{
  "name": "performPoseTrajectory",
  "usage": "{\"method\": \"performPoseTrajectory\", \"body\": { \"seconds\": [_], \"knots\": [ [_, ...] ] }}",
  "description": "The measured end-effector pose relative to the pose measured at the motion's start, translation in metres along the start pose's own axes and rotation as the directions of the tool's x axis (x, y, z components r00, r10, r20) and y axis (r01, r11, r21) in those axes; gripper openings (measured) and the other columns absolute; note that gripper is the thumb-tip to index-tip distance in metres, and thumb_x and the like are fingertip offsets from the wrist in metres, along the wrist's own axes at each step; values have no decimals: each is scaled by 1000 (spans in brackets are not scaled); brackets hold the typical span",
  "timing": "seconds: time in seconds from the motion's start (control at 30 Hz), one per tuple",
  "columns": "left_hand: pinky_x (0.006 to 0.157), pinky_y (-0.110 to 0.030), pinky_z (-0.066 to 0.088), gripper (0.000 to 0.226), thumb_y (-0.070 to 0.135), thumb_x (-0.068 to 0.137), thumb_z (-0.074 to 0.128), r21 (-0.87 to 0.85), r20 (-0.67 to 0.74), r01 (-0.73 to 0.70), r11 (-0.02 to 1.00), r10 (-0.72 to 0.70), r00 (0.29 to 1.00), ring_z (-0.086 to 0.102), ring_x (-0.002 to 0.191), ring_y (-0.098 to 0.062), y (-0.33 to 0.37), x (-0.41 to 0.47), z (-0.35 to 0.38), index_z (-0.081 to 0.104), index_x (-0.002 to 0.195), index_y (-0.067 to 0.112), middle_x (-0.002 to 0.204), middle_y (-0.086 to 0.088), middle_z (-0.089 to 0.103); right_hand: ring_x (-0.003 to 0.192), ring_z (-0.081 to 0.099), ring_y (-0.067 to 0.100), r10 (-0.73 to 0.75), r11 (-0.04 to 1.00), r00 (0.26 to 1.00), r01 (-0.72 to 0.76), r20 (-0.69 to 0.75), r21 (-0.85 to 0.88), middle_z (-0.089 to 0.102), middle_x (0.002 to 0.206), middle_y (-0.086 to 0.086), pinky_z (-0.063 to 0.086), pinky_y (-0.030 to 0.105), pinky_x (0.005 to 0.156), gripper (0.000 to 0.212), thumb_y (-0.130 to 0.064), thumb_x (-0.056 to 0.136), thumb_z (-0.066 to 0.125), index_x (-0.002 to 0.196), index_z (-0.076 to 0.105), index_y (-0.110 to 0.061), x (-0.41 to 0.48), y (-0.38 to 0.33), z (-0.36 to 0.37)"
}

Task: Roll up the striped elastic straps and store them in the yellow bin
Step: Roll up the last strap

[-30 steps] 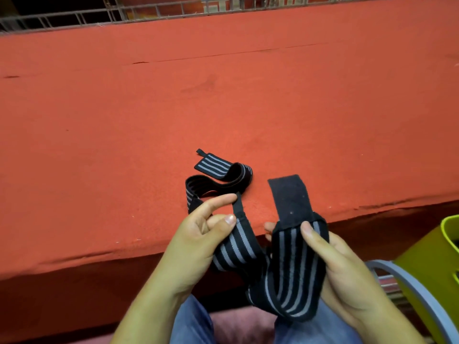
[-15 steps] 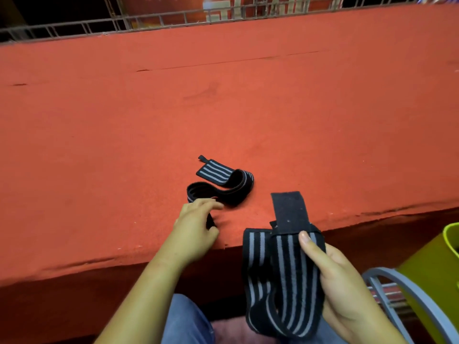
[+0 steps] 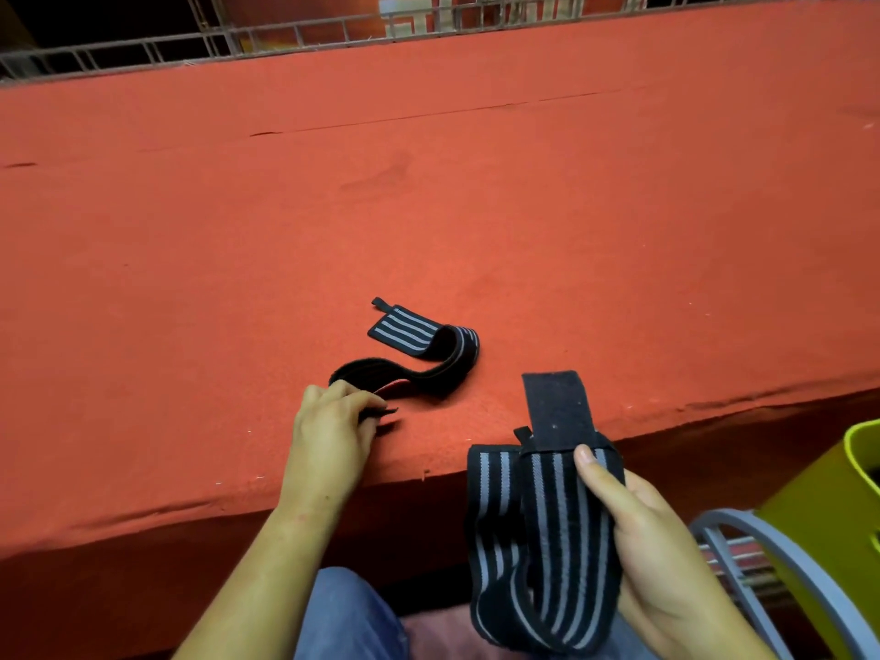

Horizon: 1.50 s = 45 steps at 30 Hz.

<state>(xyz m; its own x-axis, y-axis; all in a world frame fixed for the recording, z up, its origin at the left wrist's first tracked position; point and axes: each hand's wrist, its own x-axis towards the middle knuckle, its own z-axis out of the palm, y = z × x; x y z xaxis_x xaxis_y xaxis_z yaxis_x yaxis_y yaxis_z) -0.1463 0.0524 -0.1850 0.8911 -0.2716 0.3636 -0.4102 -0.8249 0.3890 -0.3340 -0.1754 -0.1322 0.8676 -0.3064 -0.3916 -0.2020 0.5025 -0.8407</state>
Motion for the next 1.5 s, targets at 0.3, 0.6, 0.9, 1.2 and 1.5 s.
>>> {"method": "performPoseTrajectory", "body": {
  "seconds": [0.3,0.6,0.9,1.2,1.5],
  "knots": [
    [77,-7,37,14,20,87,81,-360,18,69,930,-67,998,58,90,0,40,-8,-35,77,91,33,86,21,71,104,78,35,36,999,997,-37,-71,-6,79,112,21,53,50,98,37,-30,101,56,115,78,-4,4,3,2],
    [68,-23,58,15,12,101,63,-761,271,356,542,-234,934,74,75,-9,65,-22,-54,77,98,18,85,-1,81,104,78,34,55,998,995,-54,-78,8,79,113,19,53,51,97,36,-32,105,54,115,80,-8,2,0,4],
    [69,-19,57,25,4,98,64,-829,312,350,437,-161,937,75,83,-9,80,-31,-65,75,112,23,95,-4,81,104,78,34,14,1000,999,-14,-34,17,79,114,19,53,49,93,38,-33,102,54,109,83,-10,-1,-4,6],
    [73,-17,57,37,-8,98,58,-817,343,361,449,-125,931,76,90,-6,88,-36,-73,76,116,20,100,4,81,111,76,36,-18,999,999,16,48,40,77,120,20,59,48,91,41,-36,98,54,113,82,-11,-2,-6,7],
    [87,-22,58,25,13,96,69,-749,153,242,616,-195,969,72,101,3,101,-41,-71,79,104,34,102,21,78,111,76,35,-38,992,978,62,204,-113,78,116,20,62,44,96,39,-36,96,53,111,82,-15,-5,-4,18]
  ]
}}
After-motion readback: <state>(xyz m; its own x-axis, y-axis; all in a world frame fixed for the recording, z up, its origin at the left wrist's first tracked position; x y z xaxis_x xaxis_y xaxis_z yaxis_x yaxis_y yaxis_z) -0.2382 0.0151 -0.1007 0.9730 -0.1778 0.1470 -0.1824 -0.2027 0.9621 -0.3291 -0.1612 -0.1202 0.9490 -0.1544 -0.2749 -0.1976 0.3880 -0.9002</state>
